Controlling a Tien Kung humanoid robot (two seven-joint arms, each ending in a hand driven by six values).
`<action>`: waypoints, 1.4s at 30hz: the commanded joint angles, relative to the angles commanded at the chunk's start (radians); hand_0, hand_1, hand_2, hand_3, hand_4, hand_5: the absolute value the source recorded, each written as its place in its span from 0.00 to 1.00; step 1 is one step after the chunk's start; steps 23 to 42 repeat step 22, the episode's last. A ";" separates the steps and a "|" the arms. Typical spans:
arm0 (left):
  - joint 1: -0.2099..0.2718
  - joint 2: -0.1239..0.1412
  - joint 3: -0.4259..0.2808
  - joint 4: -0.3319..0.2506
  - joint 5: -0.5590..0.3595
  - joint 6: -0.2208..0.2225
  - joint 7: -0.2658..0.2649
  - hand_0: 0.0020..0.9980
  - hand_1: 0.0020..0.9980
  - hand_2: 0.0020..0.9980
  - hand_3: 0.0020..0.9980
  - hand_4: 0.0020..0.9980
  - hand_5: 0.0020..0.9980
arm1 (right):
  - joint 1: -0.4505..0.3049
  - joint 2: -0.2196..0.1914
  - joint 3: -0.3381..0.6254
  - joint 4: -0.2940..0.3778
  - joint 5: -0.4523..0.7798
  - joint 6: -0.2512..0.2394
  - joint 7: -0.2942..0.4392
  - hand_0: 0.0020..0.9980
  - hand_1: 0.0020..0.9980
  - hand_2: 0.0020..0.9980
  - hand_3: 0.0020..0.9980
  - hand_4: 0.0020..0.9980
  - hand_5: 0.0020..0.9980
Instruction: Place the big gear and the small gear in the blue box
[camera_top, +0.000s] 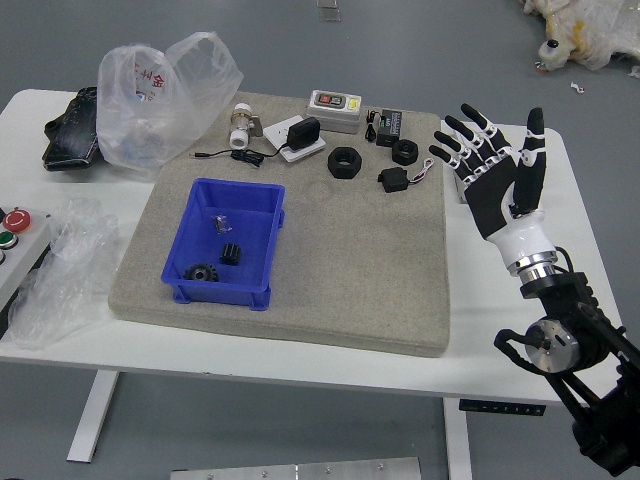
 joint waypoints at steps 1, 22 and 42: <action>-0.002 -0.001 -0.003 0.000 0.004 -0.001 0.002 0.67 0.66 0.66 0.73 0.74 0.46 | 0.001 0.000 -0.001 0.002 0.004 0.007 -0.014 0.74 0.72 0.74 0.79 1.00 1.00; -0.016 0.002 0.016 0.003 -0.009 0.035 -0.080 0.66 0.65 0.65 0.71 0.74 0.45 | 0.008 0.000 0.032 -0.010 -0.061 -0.048 -0.085 0.63 0.64 0.66 0.71 1.00 1.00; -0.016 0.002 0.016 0.003 -0.009 0.035 -0.080 0.66 0.65 0.65 0.71 0.74 0.45 | 0.008 0.000 0.032 -0.010 -0.061 -0.048 -0.085 0.63 0.64 0.66 0.71 1.00 1.00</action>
